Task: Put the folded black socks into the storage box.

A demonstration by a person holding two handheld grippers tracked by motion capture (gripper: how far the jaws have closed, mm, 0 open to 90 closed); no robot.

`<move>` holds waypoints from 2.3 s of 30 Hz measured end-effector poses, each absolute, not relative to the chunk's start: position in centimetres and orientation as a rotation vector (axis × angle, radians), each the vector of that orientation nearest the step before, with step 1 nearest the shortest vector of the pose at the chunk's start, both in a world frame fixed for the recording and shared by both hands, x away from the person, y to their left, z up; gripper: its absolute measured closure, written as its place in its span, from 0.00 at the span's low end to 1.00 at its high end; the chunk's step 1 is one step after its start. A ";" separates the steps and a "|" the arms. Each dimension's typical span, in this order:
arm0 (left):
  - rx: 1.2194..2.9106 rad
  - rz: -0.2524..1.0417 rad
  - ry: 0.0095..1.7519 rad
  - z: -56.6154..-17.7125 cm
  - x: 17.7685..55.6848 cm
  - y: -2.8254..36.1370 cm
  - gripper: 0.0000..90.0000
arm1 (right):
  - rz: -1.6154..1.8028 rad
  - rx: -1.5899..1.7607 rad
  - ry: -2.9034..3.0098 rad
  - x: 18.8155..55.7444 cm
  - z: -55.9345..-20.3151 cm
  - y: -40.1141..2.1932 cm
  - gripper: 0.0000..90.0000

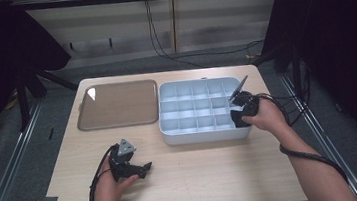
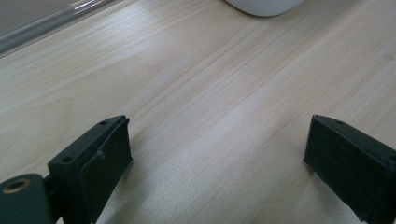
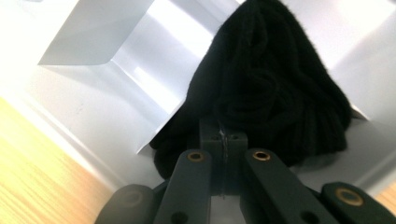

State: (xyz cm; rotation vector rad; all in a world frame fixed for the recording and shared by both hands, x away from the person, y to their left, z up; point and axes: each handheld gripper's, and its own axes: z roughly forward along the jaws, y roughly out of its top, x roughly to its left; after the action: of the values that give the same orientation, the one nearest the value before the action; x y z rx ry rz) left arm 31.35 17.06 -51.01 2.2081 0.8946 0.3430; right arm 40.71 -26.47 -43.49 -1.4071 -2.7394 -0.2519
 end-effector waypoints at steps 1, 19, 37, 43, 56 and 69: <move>2.208 0.343 0.895 -51.0 31.4 17.1 0.07 | -0.252 -1.407 -2.742 40.7 -43.2 -26.5 1.00; 2.197 0.343 0.900 -51.0 31.4 17.0 0.07 | -0.356 -1.547 -2.768 42.6 -39.6 -27.7 1.00; 2.201 0.343 0.899 -51.0 31.4 17.0 0.07 | -0.314 -1.574 -2.755 43.8 -42.0 -27.5 1.00; 2.201 0.343 0.900 -51.0 31.4 17.0 0.07 | -0.292 -1.591 -2.746 44.0 -42.7 -27.3 1.00; 2.201 0.343 0.900 -51.0 31.4 17.0 0.07 | -0.339 -1.599 -2.752 43.4 -43.0 -27.6 1.00; 2.212 0.343 0.892 -51.0 31.4 17.1 0.07 | -0.384 -1.563 -2.783 42.1 -40.9 -27.3 0.76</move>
State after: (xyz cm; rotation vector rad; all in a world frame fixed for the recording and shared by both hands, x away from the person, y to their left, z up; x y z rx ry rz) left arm 31.39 17.06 -50.99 2.2121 0.8921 0.3433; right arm 42.06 -27.31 -40.95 -1.5630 -2.7833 -0.3839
